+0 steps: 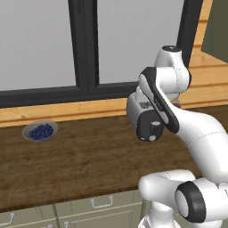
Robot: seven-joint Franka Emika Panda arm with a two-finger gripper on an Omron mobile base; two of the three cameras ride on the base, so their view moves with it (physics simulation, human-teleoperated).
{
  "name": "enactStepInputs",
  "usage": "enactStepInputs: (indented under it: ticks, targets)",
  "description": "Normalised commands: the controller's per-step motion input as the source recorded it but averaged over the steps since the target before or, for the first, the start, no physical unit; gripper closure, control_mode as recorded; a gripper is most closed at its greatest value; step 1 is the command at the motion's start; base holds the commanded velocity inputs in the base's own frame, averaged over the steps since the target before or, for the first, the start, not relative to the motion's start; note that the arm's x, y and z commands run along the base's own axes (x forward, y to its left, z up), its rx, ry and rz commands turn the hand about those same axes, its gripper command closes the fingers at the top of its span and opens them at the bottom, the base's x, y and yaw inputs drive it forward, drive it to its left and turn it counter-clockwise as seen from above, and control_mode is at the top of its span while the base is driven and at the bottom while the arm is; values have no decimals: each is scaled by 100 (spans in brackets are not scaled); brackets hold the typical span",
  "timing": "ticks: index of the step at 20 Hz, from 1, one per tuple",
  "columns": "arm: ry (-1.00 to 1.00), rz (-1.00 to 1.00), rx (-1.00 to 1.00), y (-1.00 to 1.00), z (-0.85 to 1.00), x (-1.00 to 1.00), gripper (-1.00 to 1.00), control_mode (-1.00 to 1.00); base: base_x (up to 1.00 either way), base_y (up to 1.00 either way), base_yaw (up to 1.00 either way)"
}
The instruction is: Start the toaster. Once the lever pops up, take the bread to the plate on the dining counter.
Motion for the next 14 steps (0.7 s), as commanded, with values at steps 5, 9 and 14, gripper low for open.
enactStepInputs:
  ticks: [5, 9, 14]
  targets:
    - [0, -1, 0, -10, -4, -18, -100, -100, 0, 0, 0]
    - [0, 0, 4, -61, -27, -16, -100, -100, 0, 0, 0]
    - [0, 0, 6, -26, -45, 0, -100, -100, 0, 0, 0]
